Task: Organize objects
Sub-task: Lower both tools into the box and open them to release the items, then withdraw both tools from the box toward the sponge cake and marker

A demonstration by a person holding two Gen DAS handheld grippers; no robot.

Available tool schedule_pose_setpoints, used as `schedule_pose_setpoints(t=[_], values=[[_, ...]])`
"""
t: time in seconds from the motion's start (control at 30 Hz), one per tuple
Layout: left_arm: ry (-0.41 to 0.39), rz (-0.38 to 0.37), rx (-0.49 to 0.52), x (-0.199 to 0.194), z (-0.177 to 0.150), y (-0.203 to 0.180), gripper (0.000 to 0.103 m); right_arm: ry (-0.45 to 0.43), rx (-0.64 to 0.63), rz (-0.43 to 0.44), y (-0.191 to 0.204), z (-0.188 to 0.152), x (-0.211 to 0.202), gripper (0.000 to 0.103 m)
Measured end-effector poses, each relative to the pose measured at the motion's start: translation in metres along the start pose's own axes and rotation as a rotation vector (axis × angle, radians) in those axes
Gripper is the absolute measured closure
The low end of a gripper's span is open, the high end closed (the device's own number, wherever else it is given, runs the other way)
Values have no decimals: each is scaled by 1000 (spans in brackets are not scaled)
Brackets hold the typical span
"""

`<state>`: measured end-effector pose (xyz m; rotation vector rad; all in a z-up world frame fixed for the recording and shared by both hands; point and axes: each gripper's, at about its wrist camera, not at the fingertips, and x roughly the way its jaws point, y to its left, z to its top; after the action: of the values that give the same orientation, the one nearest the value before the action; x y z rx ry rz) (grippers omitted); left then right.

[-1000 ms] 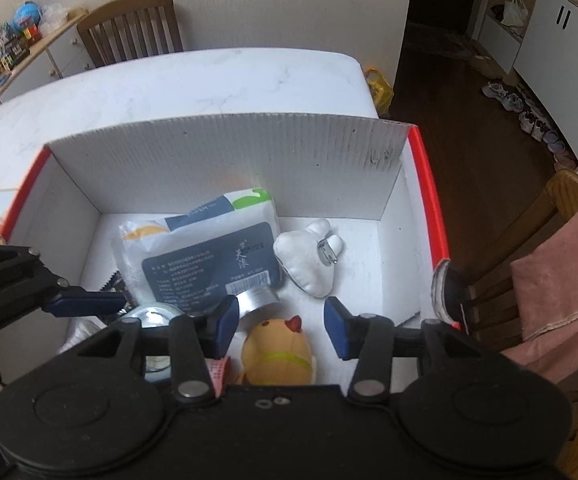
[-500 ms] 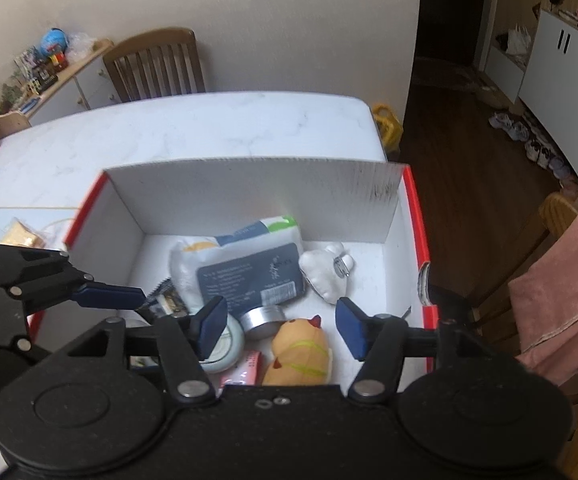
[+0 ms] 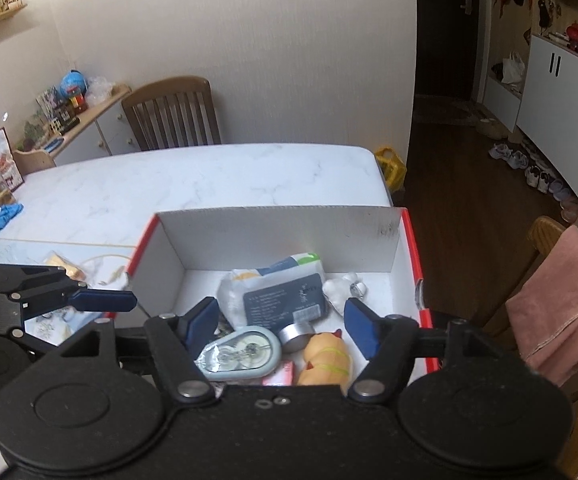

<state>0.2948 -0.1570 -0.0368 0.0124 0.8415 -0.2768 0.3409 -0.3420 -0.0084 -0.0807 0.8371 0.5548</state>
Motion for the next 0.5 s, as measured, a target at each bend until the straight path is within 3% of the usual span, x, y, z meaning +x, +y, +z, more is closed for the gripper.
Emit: schedule_pose_setpoints(t=[0.33,0.5], values=[[-90,-6,-28,-62,-25,27,37,-59,-3,41,51,-8,-17,24],[-102,14,-90,-88,-39,55,37,-74,-35,74,89,-12,-18,22]])
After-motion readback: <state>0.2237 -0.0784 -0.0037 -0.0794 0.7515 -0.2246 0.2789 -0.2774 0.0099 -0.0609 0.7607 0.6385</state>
